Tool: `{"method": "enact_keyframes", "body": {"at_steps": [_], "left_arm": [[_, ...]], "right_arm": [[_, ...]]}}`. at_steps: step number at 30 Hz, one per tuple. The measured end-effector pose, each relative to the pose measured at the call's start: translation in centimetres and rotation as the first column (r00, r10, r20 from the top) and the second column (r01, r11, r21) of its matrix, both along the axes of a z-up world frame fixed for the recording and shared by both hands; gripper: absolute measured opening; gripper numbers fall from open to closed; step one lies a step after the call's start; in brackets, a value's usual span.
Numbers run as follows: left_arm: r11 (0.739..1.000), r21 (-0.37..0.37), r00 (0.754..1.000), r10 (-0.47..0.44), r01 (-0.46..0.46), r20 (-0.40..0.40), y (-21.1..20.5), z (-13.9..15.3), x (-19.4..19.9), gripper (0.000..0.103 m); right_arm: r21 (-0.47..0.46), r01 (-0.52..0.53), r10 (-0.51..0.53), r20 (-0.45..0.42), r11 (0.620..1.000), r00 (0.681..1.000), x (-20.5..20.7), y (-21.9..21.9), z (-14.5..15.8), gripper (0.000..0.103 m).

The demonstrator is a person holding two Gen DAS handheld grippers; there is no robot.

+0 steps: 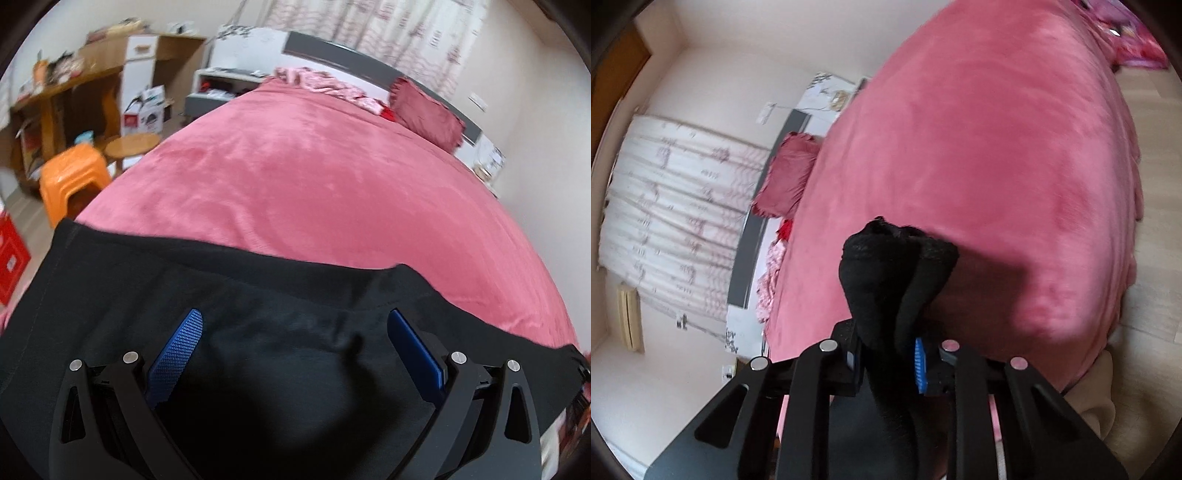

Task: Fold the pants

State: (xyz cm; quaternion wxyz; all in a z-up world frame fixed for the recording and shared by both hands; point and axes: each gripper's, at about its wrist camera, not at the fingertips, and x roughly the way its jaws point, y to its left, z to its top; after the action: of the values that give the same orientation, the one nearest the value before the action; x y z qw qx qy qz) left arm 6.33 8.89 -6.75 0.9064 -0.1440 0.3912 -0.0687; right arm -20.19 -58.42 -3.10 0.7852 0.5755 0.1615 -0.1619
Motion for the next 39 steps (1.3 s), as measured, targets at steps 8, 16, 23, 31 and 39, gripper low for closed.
{"method": "enact_keyframes", "body": {"at_steps": [8, 16, 23, 31, 39], "left_arm": [[1.000, -0.002, 1.000, 0.009, -0.009, 0.003, 0.2, -0.8, -0.4, 0.099], [0.999, -0.037, 1.000, 0.010, -0.009, 0.013, 0.8, -0.9, -0.6, 0.099], [0.998, -0.062, 1.000, 0.008, -0.007, 0.017, 1.1, -0.9, -0.8, 0.099], [0.998, -0.065, 1.000, 0.008, -0.006, 0.020, 1.1, -0.9, -0.9, 0.099], [0.998, -0.069, 1.000, 0.007, -0.005, 0.023, 1.2, -0.8, -0.9, 0.099]], "right_arm": [[-0.114, -0.101, 0.108, 0.064, 0.988, 0.992, 3.0, 4.9, 6.4, 0.019], [-0.189, -0.234, 0.272, 0.212, 0.954, 0.939, 6.0, 11.7, 11.6, 0.020], [-0.382, -0.420, 0.509, 0.170, 0.823, 0.844, 9.7, 20.1, 15.0, 0.020], [-0.463, -0.631, 0.715, 0.010, 0.623, 0.699, 14.3, 31.2, 12.4, 0.022], [-0.487, -0.786, 0.811, -0.233, 0.380, 0.536, 18.8, 41.3, 6.5, 0.023]]}}
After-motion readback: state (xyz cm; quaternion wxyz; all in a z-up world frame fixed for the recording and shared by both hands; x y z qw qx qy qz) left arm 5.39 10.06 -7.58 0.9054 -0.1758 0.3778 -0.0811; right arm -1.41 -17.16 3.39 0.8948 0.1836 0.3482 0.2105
